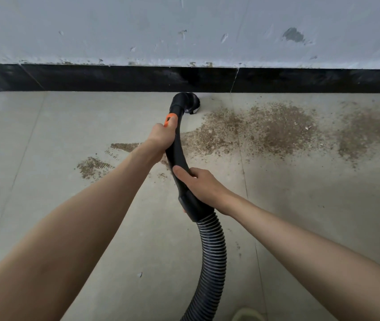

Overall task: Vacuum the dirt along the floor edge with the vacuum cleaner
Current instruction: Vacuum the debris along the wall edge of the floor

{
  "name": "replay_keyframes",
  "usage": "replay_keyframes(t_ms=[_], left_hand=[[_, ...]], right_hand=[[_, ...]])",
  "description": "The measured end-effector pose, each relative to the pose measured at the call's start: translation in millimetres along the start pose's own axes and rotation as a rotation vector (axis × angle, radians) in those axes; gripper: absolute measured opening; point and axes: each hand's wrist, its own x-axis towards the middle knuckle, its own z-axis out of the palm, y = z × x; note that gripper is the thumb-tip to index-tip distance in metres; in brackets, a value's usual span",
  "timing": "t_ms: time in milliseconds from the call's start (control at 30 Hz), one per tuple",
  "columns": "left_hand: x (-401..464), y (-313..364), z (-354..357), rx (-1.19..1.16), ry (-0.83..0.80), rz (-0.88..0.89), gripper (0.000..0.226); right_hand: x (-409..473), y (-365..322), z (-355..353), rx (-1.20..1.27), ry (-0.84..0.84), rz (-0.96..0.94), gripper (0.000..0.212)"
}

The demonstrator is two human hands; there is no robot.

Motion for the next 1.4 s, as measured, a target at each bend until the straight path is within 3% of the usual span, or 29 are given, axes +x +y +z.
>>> replay_keyframes(t_ms=[233, 400, 833, 1000, 1167, 1400], left_hand=[[-25, -33, -67, -0.03, 0.005, 0.018, 0.068], [-35, -41, -125, -0.076, 0.109, 0.021, 0.066], [-87, -128, -235, -0.245, 0.239, -0.128, 0.053], [-104, -152, -253, -0.257, 0.255, -0.252, 0.038], [-108, -169, -252, -0.106, 0.301, -0.256, 0.049], [-114, -177, -248, -0.162, 0.25, -0.242, 0.047]], right_hand=[[-5, -26, 71, 0.191, -0.208, 0.023, 0.026], [-5, -60, 105, -0.006, -0.212, -0.126, 0.037], [-17, -81, 226, -0.223, -0.361, -0.148, 0.043], [-30, -78, 264, -0.305, -0.417, -0.101, 0.047], [-35, -71, 276, -0.235, -0.453, -0.023, 0.048], [-36, -62, 278, -0.075, -0.476, 0.066, 0.048]])
